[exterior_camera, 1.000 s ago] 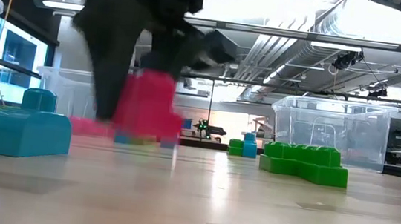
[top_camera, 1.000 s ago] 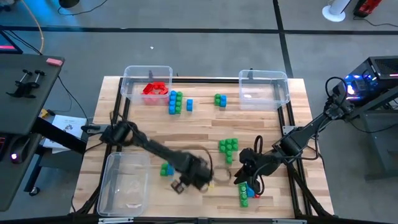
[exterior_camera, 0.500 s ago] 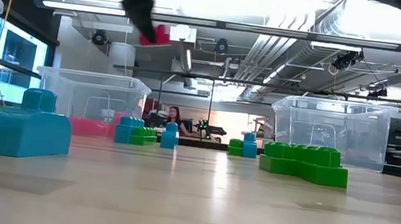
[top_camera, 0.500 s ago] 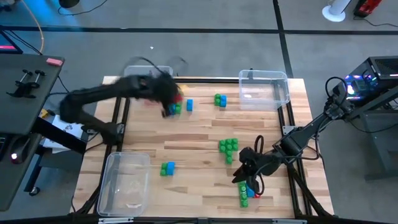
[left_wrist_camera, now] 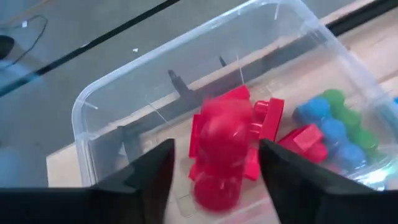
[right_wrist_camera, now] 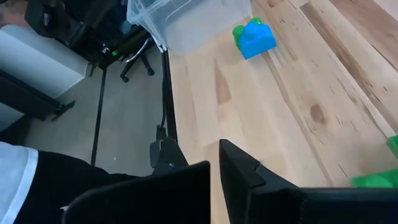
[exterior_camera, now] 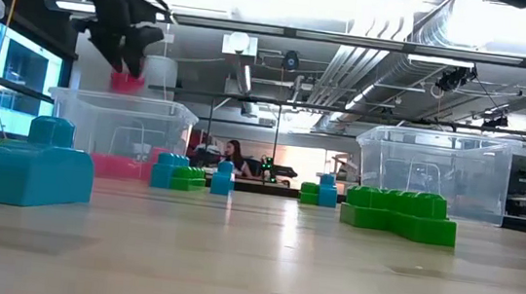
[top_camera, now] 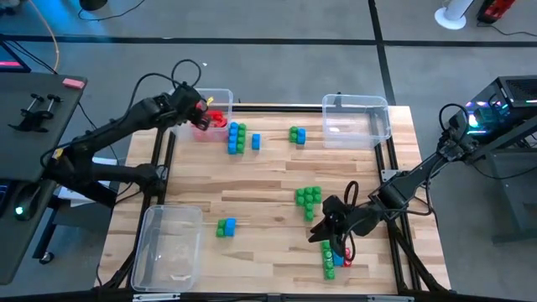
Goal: Sort blocks
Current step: Put the red game piece into the top left transparent bin
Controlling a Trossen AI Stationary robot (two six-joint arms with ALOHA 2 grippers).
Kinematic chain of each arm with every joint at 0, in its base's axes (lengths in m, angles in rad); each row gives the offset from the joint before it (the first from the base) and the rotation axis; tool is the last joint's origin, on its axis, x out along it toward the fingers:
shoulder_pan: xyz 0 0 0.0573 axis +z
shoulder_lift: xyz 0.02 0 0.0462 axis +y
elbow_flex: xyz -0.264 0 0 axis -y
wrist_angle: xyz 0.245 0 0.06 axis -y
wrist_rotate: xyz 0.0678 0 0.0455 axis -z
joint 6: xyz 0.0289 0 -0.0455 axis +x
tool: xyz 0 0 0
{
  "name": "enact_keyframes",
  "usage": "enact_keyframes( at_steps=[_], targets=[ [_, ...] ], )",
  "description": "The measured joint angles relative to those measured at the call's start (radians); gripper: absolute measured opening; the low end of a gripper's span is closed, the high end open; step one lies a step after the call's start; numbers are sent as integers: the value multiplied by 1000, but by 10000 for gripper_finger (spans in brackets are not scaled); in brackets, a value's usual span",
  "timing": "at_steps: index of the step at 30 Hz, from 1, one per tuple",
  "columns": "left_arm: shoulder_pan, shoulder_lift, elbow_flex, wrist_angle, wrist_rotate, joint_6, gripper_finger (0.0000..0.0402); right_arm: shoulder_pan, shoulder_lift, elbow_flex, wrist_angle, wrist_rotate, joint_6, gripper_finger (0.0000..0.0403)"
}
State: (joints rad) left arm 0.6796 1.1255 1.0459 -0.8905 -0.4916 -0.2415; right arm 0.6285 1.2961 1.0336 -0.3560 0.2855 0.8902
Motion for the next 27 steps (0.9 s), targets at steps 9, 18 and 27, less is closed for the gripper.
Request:
enact_keyframes(
  at_steps=[9, 18, 27],
  targets=[
    [29, -2, 172, -30, 145, -41, 315, 0, 0, 0, 20, 4, -5, 0],
    [-261, -66, 122, 304, 659, -217, 314, 0, 0, 0, 37, 75, 19, 0],
    [-823, -36, -220, 995, 466, -360, 314, 175, 116, 1, -85, -341, 293, 0]
  ],
)
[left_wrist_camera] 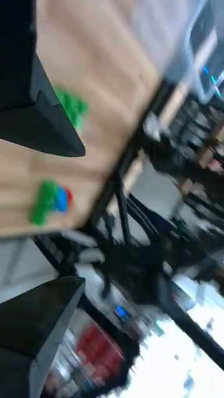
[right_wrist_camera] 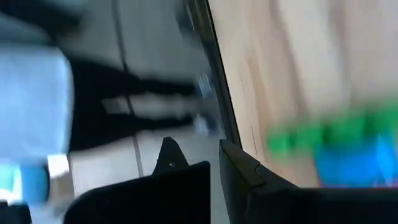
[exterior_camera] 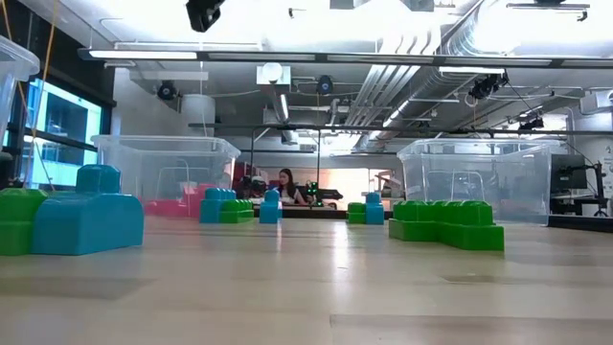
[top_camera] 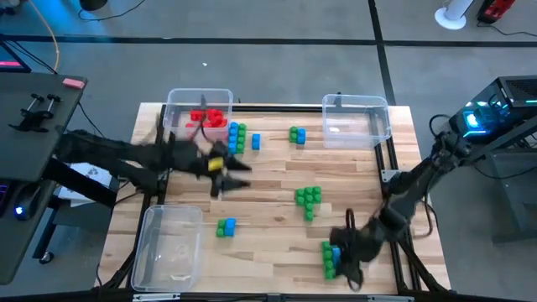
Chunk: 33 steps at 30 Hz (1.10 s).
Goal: Sort blocks
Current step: Put the red game piece into the top left transparent bin
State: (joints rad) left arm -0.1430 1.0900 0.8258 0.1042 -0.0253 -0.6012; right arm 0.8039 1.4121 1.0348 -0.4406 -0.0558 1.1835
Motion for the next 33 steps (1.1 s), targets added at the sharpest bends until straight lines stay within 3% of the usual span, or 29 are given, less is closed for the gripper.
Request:
enact_keyframes(
  at_steps=[3, 5, 7, 10, 14, 16, 18, 24, 33],
  targets=[
    [-132, 74, -115, 279, -151, -67, 314, 83, 50, 0, -71, -76, 77, 0],
    [-179, 126, -151, 363, -242, -74, 314, 118, 70, 0, -103, -79, 91, 0],
    [-191, 163, -148, 351, -307, -41, 310, 133, 84, 0, -184, -58, 91, 0],
    [-155, 186, -89, 133, -304, 6, 277, 126, 103, 0, -314, -41, 48, 0],
    [-96, 193, 48, -179, -298, 72, 151, 99, 108, 0, -353, -23, -102, 0],
    [-86, 192, 99, -224, -294, 127, 57, 92, 108, 0, -333, 9, -197, 0],
    [-84, 188, 129, -229, -261, 155, 19, 92, 108, -1, -328, 35, -292, 0],
    [-150, 191, 141, -194, -241, 173, 2, 91, 108, -3, -326, 62, -386, 0],
    [-272, 226, 139, -184, -401, 141, 1, 77, 175, -4, -303, 90, -420, 0]
  ],
)
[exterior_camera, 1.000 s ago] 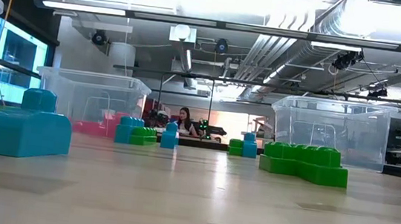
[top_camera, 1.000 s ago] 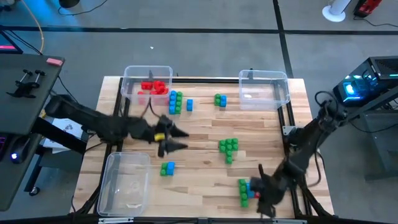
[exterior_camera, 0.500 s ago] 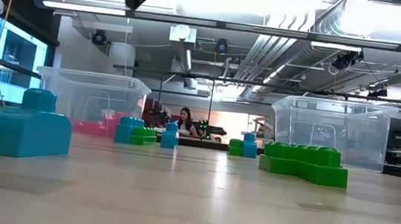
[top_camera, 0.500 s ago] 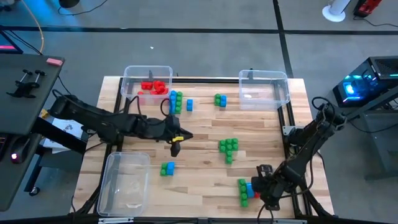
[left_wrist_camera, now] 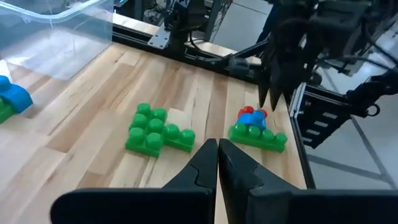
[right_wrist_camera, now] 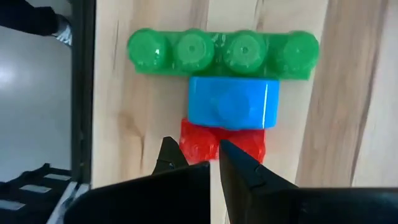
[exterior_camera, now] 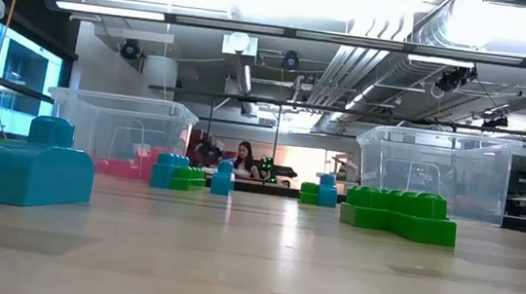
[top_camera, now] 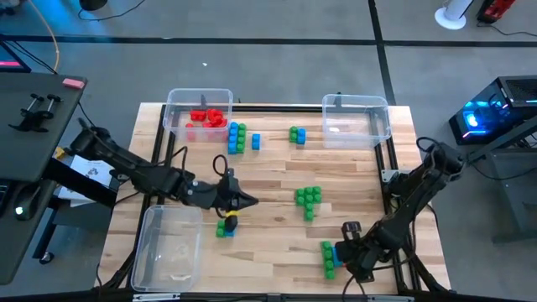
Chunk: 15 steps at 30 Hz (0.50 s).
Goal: Sort blocks
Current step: Put the red game piece into the top left transparent bin
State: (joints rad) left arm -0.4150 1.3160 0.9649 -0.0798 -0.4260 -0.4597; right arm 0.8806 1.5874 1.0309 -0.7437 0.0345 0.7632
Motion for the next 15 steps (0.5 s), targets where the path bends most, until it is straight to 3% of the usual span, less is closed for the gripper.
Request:
enact_keyframes(
  at_steps=[11, 15],
  targets=[
    [-18, 13, 0, 3, -18, -39, 0, 0, 90, 2, 15, -39, -4, 0],
    [-18, 13, 0, 4, -21, -45, 0, -3, 92, 3, -90, -36, 19, 0]
  ],
)
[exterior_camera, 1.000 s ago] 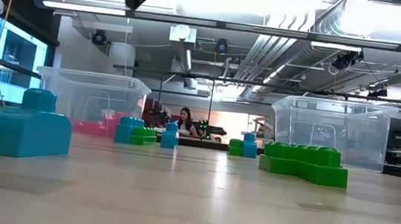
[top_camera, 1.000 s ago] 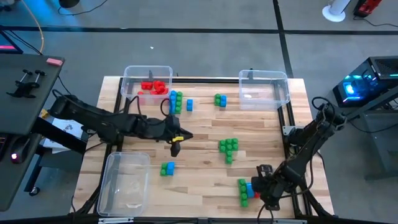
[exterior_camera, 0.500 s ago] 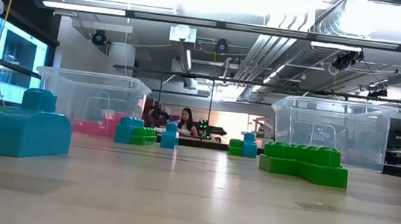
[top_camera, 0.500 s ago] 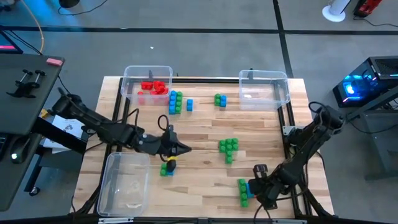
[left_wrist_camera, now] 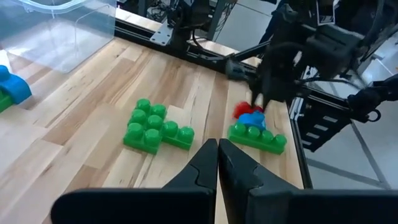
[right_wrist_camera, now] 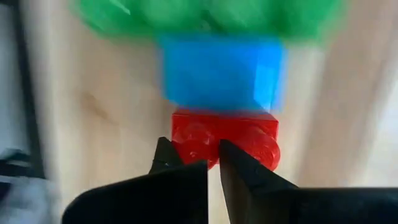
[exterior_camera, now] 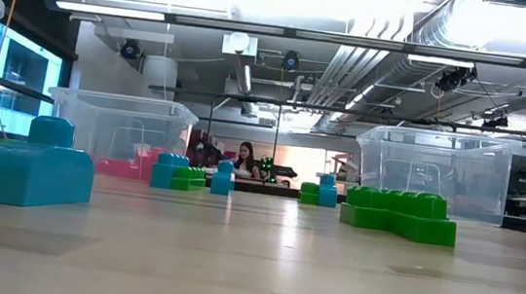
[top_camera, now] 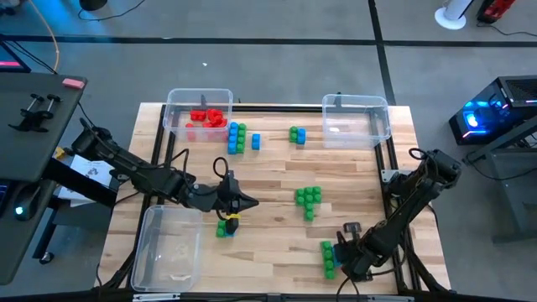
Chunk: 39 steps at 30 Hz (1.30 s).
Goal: Sort blocks
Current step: Put the red game piece into the top left transparent bin
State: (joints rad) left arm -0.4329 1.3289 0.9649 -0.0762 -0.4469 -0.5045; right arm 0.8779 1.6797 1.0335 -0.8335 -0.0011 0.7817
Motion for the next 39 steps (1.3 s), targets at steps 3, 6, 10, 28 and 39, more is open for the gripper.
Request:
enact_keyframes(
  at_steps=[3, 6, 10, 28, 39],
  targets=[
    [0, 0, 0, 0, -3, 0, 0, -1, -2, -1, -126, 4, 31, 0],
    [0, 0, 0, -1, -4, 0, 0, -8, -3, -4, -240, 40, 94, 0],
    [0, 0, 0, -1, -12, 4, 0, -50, -3, -4, -328, 131, 232, 0],
    [8, 0, 0, -2, -3, 9, 0, -475, -36, -4, -379, 390, 207, 0],
    [8, -3, 0, -9, 2, 11, 0, -709, -387, -3, -301, 469, 190, 0]
  ],
)
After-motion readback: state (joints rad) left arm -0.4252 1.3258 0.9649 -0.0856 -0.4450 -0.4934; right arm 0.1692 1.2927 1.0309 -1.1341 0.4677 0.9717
